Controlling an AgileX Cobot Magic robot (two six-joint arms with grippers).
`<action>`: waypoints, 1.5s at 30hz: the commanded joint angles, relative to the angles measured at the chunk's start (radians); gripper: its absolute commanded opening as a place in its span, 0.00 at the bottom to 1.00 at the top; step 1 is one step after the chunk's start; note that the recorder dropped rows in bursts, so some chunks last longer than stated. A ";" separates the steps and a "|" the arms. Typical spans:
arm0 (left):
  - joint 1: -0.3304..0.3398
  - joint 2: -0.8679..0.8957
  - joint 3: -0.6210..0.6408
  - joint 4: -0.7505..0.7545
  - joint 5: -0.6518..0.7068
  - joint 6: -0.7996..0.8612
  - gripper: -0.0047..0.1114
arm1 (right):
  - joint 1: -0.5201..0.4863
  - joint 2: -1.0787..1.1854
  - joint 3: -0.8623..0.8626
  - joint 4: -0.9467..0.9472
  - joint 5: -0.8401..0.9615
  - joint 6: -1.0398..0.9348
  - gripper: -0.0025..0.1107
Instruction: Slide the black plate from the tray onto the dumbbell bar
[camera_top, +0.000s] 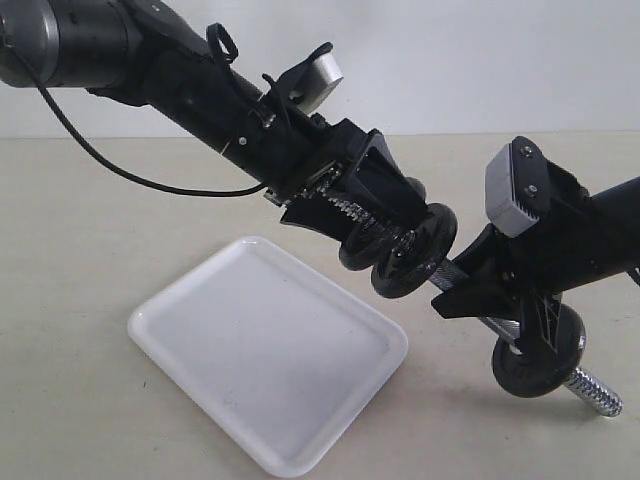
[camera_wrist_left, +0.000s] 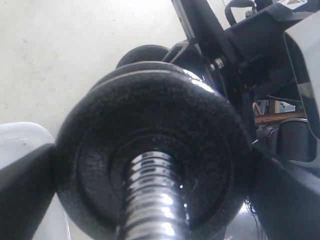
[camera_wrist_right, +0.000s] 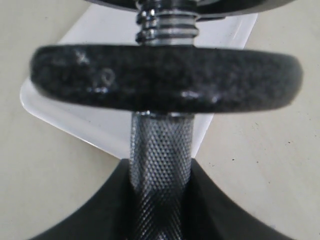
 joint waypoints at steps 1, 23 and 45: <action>-0.013 0.010 -0.007 -0.124 0.043 0.012 0.08 | -0.002 -0.041 -0.030 0.206 0.076 -0.002 0.02; -0.013 0.017 -0.007 -0.142 0.043 0.069 0.63 | -0.002 -0.041 -0.030 0.206 0.076 -0.002 0.02; -0.013 0.000 -0.019 -0.115 0.043 0.091 0.85 | -0.002 -0.041 -0.030 0.190 0.071 0.012 0.02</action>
